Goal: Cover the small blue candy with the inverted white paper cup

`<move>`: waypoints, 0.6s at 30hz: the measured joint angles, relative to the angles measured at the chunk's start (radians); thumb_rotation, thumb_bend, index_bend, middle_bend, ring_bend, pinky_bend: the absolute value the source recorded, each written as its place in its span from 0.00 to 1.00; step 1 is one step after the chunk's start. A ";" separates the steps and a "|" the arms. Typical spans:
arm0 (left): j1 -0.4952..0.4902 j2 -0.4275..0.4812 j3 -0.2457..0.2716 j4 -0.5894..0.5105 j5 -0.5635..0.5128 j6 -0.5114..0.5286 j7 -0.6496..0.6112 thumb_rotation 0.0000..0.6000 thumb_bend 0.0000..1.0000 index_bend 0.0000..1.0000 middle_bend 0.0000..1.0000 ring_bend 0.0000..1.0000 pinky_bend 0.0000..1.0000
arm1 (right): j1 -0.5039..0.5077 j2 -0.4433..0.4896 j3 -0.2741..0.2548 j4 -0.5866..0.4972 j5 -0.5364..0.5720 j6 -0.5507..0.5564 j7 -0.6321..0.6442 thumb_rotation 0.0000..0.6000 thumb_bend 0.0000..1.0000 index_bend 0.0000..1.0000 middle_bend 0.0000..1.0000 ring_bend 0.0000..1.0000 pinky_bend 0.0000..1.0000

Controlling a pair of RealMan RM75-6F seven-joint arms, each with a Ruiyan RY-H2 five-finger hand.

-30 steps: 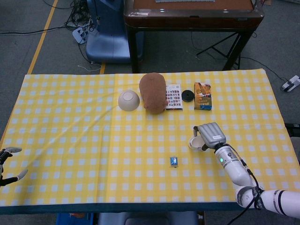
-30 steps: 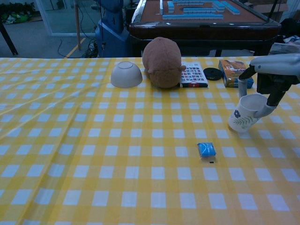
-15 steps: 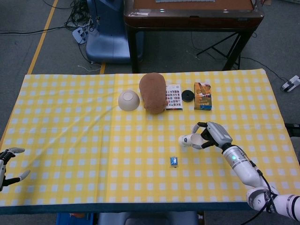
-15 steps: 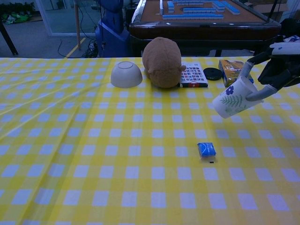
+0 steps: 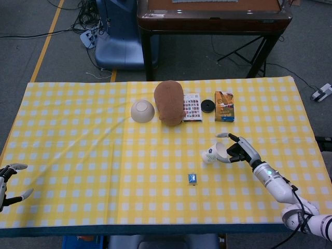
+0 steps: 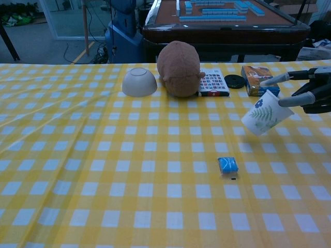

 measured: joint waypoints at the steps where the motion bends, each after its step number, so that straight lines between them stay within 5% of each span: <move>1: 0.000 0.000 0.000 0.000 0.000 0.000 0.000 1.00 0.08 0.40 0.31 0.37 0.64 | 0.002 0.003 -0.003 0.005 -0.013 -0.006 0.013 1.00 0.00 0.00 1.00 1.00 1.00; 10: 0.003 0.004 -0.004 0.000 -0.008 0.003 -0.008 1.00 0.08 0.40 0.31 0.37 0.64 | 0.002 0.040 -0.026 -0.006 -0.047 0.038 -0.096 1.00 0.00 0.04 1.00 1.00 1.00; 18: 0.002 0.006 0.001 -0.007 0.006 0.005 -0.006 1.00 0.08 0.40 0.31 0.37 0.64 | 0.007 0.074 -0.029 -0.092 0.013 0.105 -0.552 1.00 0.00 0.18 1.00 1.00 1.00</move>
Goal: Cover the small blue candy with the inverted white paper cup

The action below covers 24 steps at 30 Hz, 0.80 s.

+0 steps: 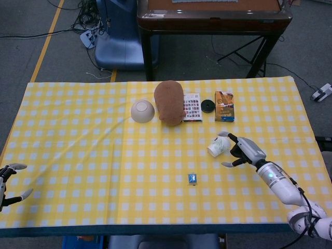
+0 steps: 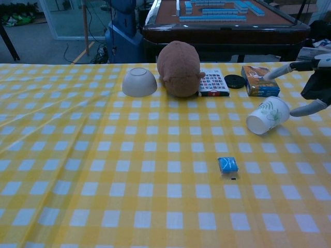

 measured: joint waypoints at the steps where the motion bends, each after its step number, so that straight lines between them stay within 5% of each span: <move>1: 0.000 0.000 0.001 -0.001 0.001 0.000 0.000 1.00 0.08 0.40 0.31 0.37 0.64 | 0.003 0.003 0.000 -0.013 0.015 0.007 -0.067 1.00 0.00 0.18 1.00 1.00 1.00; 7: 0.002 0.003 0.001 -0.002 -0.002 0.001 -0.003 1.00 0.08 0.40 0.31 0.37 0.64 | 0.044 0.012 -0.007 -0.103 0.166 0.059 -0.559 1.00 0.00 0.18 1.00 1.00 1.00; 15: 0.002 0.007 -0.001 0.000 -0.008 -0.004 -0.015 1.00 0.08 0.40 0.32 0.37 0.64 | 0.143 -0.032 -0.026 -0.169 0.395 0.156 -1.064 1.00 0.06 0.20 1.00 1.00 1.00; 24: 0.004 0.014 -0.002 0.003 -0.013 -0.005 -0.033 1.00 0.08 0.40 0.32 0.37 0.64 | 0.269 -0.114 -0.073 -0.180 0.594 0.230 -1.354 1.00 0.09 0.23 1.00 1.00 1.00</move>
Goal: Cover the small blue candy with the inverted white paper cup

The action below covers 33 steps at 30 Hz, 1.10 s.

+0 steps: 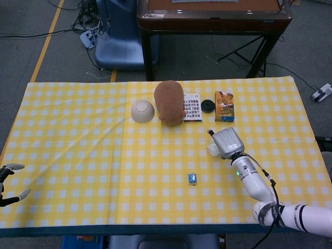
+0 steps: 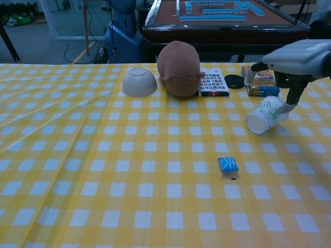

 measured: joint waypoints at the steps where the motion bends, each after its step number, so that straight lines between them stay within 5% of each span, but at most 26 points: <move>1: 0.000 0.000 0.000 0.000 0.000 0.000 -0.001 1.00 0.08 0.40 0.32 0.37 0.64 | 0.005 -0.005 -0.006 0.001 0.011 0.004 -0.014 1.00 0.09 0.24 1.00 1.00 1.00; 15: -0.001 0.004 0.003 -0.002 0.003 -0.006 -0.004 1.00 0.08 0.40 0.32 0.37 0.64 | 0.065 -0.068 -0.068 0.051 0.088 0.066 -0.175 1.00 0.13 0.27 1.00 1.00 1.00; 33: -0.003 0.009 0.003 -0.001 -0.007 -0.019 -0.013 1.00 0.08 0.40 0.32 0.37 0.64 | 0.096 -0.162 -0.102 0.153 0.124 0.052 -0.207 1.00 0.15 0.29 1.00 1.00 1.00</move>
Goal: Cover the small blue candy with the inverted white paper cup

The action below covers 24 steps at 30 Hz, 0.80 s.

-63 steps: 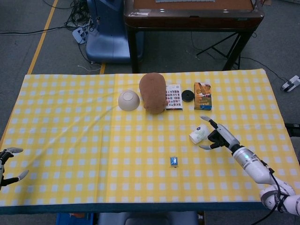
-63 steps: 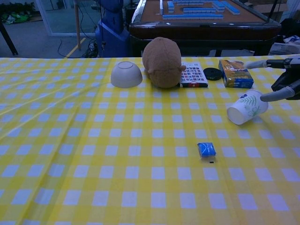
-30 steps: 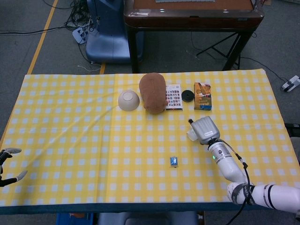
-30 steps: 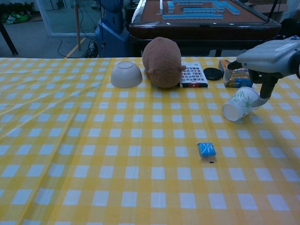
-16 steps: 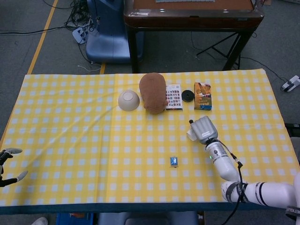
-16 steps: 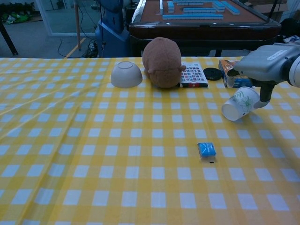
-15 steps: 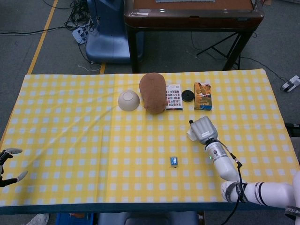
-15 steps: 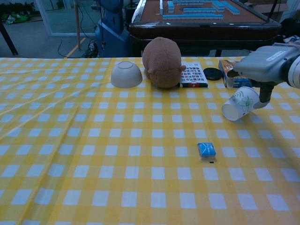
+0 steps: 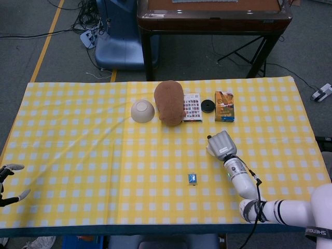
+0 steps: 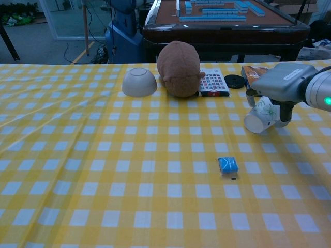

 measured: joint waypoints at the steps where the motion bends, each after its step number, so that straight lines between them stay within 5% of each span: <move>1: 0.000 0.000 0.000 0.000 -0.001 0.000 -0.001 1.00 0.08 0.40 0.32 0.37 0.64 | 0.001 -0.005 0.000 0.005 0.001 -0.001 0.000 1.00 0.15 0.29 1.00 1.00 1.00; 16: 0.005 0.007 -0.002 0.000 -0.002 0.006 -0.014 1.00 0.08 0.40 0.32 0.37 0.64 | 0.004 -0.047 -0.009 0.060 -0.026 0.000 0.012 1.00 0.21 0.45 1.00 1.00 1.00; 24: 0.005 0.007 -0.002 0.000 -0.002 0.006 -0.015 1.00 0.08 0.40 0.32 0.37 0.64 | -0.012 -0.010 0.011 0.003 -0.052 0.000 0.090 1.00 0.21 0.46 1.00 1.00 1.00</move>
